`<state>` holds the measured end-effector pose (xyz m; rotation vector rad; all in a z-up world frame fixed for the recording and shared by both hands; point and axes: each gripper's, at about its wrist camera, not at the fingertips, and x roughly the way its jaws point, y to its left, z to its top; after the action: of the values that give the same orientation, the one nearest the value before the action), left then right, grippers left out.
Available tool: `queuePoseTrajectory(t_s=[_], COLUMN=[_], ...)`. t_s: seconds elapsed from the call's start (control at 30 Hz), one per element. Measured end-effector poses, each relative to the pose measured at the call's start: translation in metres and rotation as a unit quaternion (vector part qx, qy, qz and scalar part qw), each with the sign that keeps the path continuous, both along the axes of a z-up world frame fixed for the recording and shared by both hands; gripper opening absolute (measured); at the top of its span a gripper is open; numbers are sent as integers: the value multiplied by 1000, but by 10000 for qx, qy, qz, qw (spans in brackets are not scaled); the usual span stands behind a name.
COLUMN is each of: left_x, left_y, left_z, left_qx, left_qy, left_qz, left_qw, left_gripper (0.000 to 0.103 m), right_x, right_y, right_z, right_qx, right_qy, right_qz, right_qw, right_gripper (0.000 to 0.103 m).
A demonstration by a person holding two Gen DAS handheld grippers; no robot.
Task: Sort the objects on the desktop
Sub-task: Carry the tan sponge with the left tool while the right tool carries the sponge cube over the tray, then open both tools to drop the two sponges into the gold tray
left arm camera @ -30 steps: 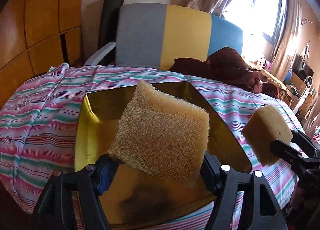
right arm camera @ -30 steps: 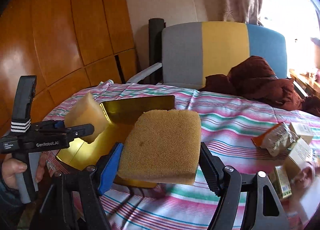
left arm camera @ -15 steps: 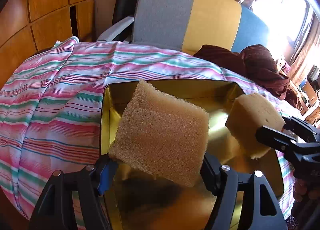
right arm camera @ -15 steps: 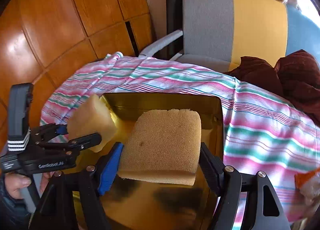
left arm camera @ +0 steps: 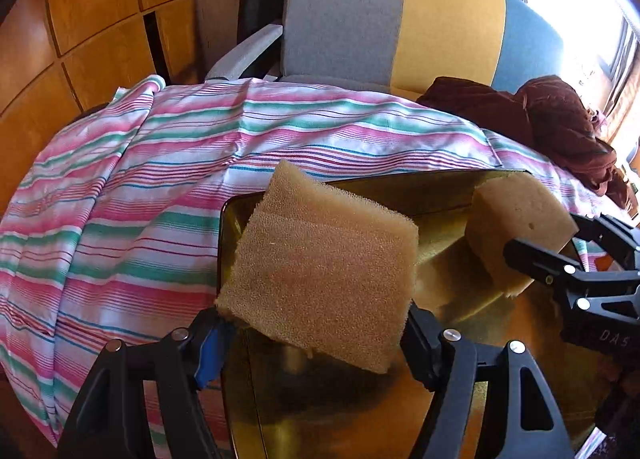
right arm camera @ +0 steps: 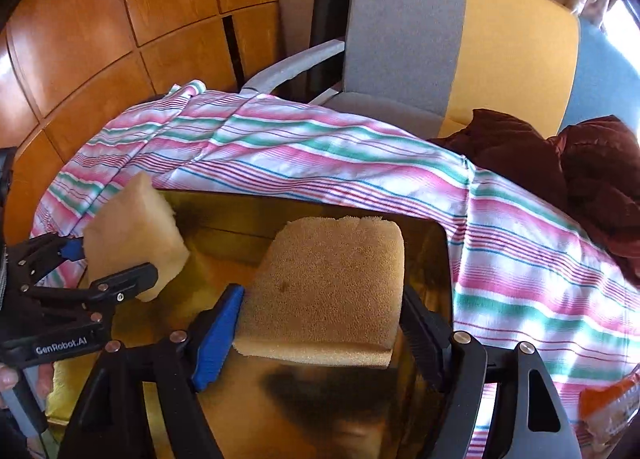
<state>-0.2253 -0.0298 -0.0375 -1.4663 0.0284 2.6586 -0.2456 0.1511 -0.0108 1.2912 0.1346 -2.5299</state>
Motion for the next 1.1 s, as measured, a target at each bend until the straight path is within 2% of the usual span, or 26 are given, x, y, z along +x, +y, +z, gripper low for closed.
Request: queuePoseTrajectory(t_s=[0.13,0.2,0.43,0.53,0.63,0.67,0.77,0.87,0.97,1.1], left_x=[-8,-9,6,9,1,-3,-8,-5,-2,-8], left_y=[10,11,-11,-10,5,11,17,13,7,1], left_z=[-5,-5,9,9,4,2,0,7,11,8], left_qx=[-244,-170,792,419,225,226,681,713,703,781], left_qy=[-41,-86,-154,-70,-152,-201,-425,-321,-315,-484], left_qz=[-58,-41,51,218,78,0,83,444,560,692], left_qw=[9997,9998,9967,9989,9996,9995,9967,9959,9955,9934], left_gripper=[75,75,75,74,75,75,75,76,82,84], right_x=[0,2,30,47,66,72,95,119,136,149], right_y=[5,8,31,41,50,52,62,78,93,106], right_z=[3,6,27,32,37,38,43,45,41,31], right_qx=[-26,-120,-665,-931,-1103,-1117,-1133,-1288,-1485,-1735], right_qy=[111,180,497,547,609,651,771,862,863,727], right_qz=[-89,-93,-189,-243,-303,-315,-311,-327,-424,-583], right_qw=[9999,9997,9964,9939,9916,9911,9901,9874,9842,9804], right_gripper=[88,91,91,91,91,91,92,93,95,95])
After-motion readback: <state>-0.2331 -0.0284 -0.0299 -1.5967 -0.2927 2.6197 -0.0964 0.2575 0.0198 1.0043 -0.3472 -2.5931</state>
